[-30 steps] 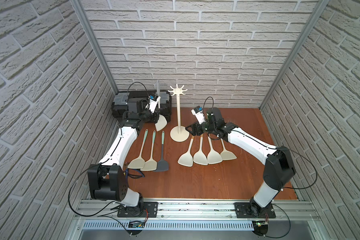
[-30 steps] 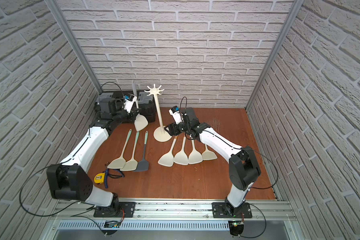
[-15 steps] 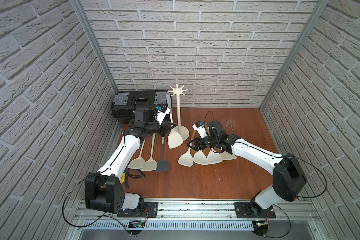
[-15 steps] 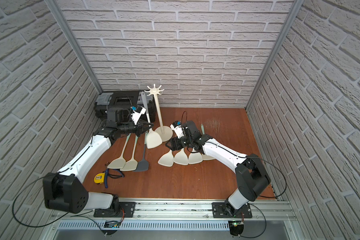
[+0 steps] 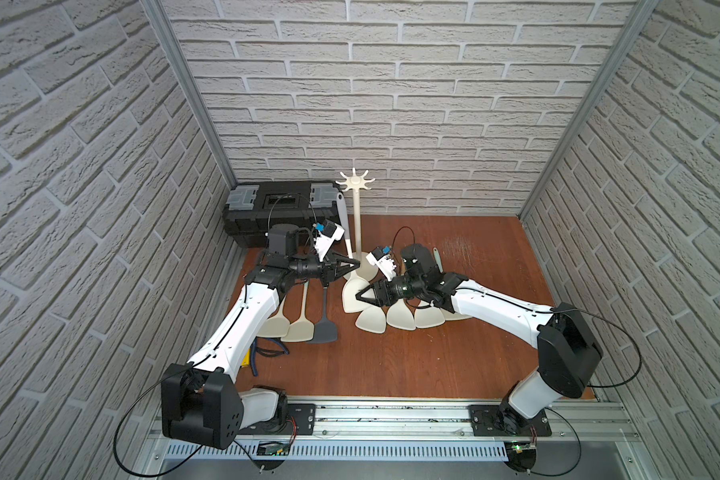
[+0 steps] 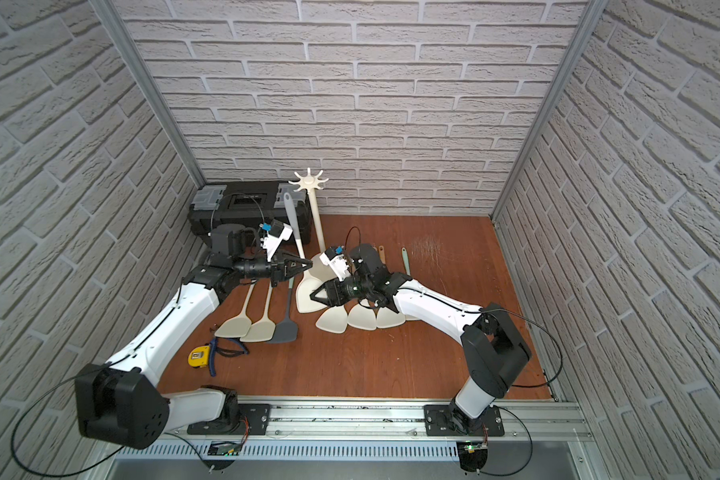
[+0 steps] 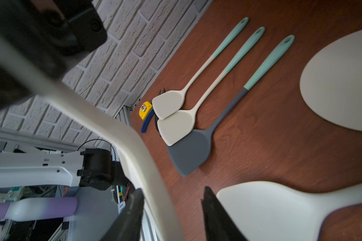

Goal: Take the spatula off the kitchen utensil rack
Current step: Take off the spatula from the rack.

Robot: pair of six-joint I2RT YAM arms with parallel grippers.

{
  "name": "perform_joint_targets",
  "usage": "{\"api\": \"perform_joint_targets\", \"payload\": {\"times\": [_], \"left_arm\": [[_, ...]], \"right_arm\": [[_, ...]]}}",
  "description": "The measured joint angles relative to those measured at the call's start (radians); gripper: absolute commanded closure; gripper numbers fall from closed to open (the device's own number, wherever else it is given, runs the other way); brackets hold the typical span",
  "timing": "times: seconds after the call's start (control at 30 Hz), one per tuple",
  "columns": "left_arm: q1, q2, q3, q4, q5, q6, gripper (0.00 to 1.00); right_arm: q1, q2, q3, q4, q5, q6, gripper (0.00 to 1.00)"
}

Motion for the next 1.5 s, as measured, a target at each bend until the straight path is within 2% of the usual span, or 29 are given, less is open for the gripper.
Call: {"api": "perform_joint_targets", "payload": {"times": [0.03, 0.1, 0.17, 0.23, 0.3, 0.37, 0.53, 0.7, 0.87, 1.3, 1.37, 1.47, 1.5], "left_arm": [[0.002, -0.002, -0.003, 0.006, -0.002, -0.002, 1.0], [0.009, -0.011, -0.005, 0.009, -0.01, -0.016, 1.0], [0.006, -0.025, -0.007, 0.013, -0.038, -0.034, 0.89], [-0.002, -0.041, -0.007, 0.009, -0.087, -0.063, 0.62], [-0.011, -0.057, -0.007, -0.012, -0.156, -0.098, 0.54], [-0.025, -0.076, -0.005, -0.054, -0.255, -0.129, 0.54], [-0.103, -0.146, -0.003, -0.158, -0.611, -0.265, 0.54], [-0.191, -0.181, -0.004, -0.183, -0.805, -0.391, 0.54], [-0.222, -0.14, -0.004, -0.193, -0.872, -0.467, 0.55], [-0.222, -0.08, -0.004, -0.171, -0.87, -0.543, 0.75], [-0.222, -0.068, -0.003, -0.172, -0.871, -0.545, 0.81], [-0.222, -0.057, -0.003, -0.177, -0.882, -0.52, 1.0], [-0.221, -0.056, -0.003, -0.18, -0.881, -0.517, 1.0]], "right_arm": [[0.002, 0.0, -0.001, 0.013, -0.019, 0.013, 0.97], [0.005, 0.0, -0.006, 0.039, -0.034, 0.037, 0.97], [0.008, 0.0, -0.008, 0.056, -0.042, 0.056, 0.97], [0.017, 0.0, -0.008, 0.067, -0.019, 0.075, 0.97], [0.032, 0.0, -0.013, 0.069, 0.047, 0.101, 0.97], [0.05, -0.005, -0.031, 0.062, 0.14, 0.134, 0.97], [0.107, -0.015, -0.112, 0.038, 0.38, 0.242, 0.97], [0.17, -0.015, -0.124, 0.016, 0.513, 0.285, 0.97], [0.214, -0.002, -0.095, 0.023, 0.549, 0.298, 0.97], [0.25, 0.043, -0.08, 0.053, 0.541, 0.301, 0.97], [0.253, 0.043, -0.08, 0.059, 0.537, 0.3, 0.97], [0.255, 0.043, -0.08, 0.059, 0.533, 0.301, 0.97], [0.254, 0.044, -0.08, 0.058, 0.528, 0.301, 0.94]]}}
